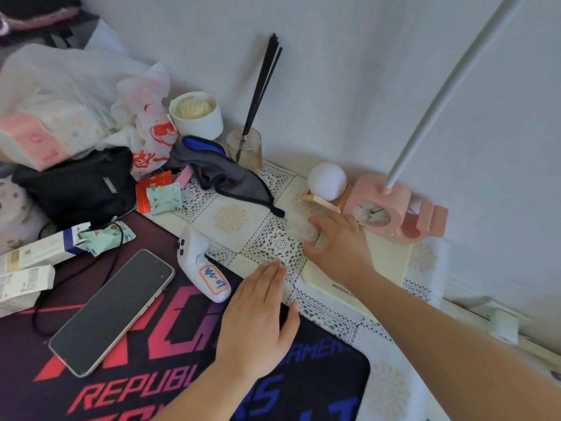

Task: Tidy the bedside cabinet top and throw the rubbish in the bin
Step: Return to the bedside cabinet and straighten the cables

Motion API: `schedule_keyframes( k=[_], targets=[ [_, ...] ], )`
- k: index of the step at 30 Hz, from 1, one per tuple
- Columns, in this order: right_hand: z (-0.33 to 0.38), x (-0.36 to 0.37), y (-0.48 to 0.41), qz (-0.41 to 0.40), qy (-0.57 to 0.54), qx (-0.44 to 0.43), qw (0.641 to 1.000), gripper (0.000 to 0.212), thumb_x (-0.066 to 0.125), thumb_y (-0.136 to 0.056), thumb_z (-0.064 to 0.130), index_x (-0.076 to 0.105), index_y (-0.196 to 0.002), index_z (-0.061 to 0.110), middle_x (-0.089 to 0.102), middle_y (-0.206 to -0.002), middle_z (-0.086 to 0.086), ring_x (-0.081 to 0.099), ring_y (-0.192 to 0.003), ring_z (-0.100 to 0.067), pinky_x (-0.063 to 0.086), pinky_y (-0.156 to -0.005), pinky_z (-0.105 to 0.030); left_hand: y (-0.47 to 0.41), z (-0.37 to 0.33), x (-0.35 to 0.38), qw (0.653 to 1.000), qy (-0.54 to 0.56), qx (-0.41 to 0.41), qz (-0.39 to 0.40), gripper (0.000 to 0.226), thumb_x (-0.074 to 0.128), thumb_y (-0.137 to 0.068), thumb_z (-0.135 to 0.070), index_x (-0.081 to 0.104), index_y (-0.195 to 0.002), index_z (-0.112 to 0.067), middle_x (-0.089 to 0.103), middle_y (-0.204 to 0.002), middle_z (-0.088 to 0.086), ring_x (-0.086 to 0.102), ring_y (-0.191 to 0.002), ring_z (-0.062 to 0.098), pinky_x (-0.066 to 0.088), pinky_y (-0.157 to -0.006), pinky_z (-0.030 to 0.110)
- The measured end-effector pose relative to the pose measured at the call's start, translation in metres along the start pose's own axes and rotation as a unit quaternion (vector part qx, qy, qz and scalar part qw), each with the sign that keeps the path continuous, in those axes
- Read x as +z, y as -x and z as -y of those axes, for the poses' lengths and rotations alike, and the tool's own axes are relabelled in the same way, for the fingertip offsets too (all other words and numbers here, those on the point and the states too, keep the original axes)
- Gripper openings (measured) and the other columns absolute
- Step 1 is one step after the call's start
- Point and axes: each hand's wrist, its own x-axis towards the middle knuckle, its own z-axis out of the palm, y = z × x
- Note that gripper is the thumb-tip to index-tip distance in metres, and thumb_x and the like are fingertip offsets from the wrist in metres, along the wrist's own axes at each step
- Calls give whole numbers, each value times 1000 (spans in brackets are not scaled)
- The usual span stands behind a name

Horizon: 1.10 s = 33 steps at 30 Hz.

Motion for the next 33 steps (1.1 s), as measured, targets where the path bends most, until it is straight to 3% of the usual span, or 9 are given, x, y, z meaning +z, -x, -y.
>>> schedule_keyframes(
  k=[5, 14, 18, 24, 29, 33],
  targets=[
    [-1, 2, 1, -9, 10, -1, 1000, 47, 61, -81, 33, 55, -126, 22, 56, -129, 1, 40, -120, -26, 32, -99, -39, -1, 0, 0, 1000, -3, 3, 1, 54, 44, -91, -40, 50, -133, -7, 52, -140, 5, 42, -133, 18, 38, -107, 32],
    [-2, 6, 0, -48, 2, 21, 999, 32, 58, -81, 24, 62, -112, 14, 64, -119, -2, 46, -113, -30, 42, -90, -40, 0, 0, 1, 1000, -1, 1, 5, 53, 45, -92, -40, 51, -133, -7, 51, -140, 4, 41, -134, 16, 40, -106, 33],
    [0, 3, 3, -46, -24, 29, 998, 43, 58, -82, 24, 55, -125, 22, 62, -123, -1, 46, -119, -30, 42, -95, -43, 0, -1, 0, 1000, -3, 2, 3, 53, 44, -92, -41, 50, -133, -7, 51, -140, 4, 42, -134, 16, 40, -106, 32],
    [-6, -13, 44, -54, -84, 44, 994, 46, 58, -88, 29, 49, -132, 19, 54, -134, 1, 42, -125, -20, 31, -104, -32, 1, -3, -1, 1000, -22, 5, 13, 54, 41, -92, -40, 50, -133, -7, 50, -141, 7, 42, -134, 18, 41, -106, 36],
    [-40, -33, 109, -56, -37, 31, 997, 50, 40, -89, 46, 45, -134, 26, 49, -137, 9, 37, -129, -12, 24, -109, -31, 1, -16, -9, 996, -73, 35, 25, 60, 32, -95, -45, 47, -136, -3, 46, -144, 12, 37, -137, 24, 36, -110, 39],
    [-90, -56, 160, -71, 1, 62, 996, 55, 33, -90, 50, 40, -139, 26, 44, -143, 9, 31, -135, -12, 16, -110, -27, -7, -72, 3, 994, -36, 100, 25, 61, 30, -95, -45, 44, -138, -5, 43, -146, 10, 35, -139, 22, 29, -111, 37]
  ],
)
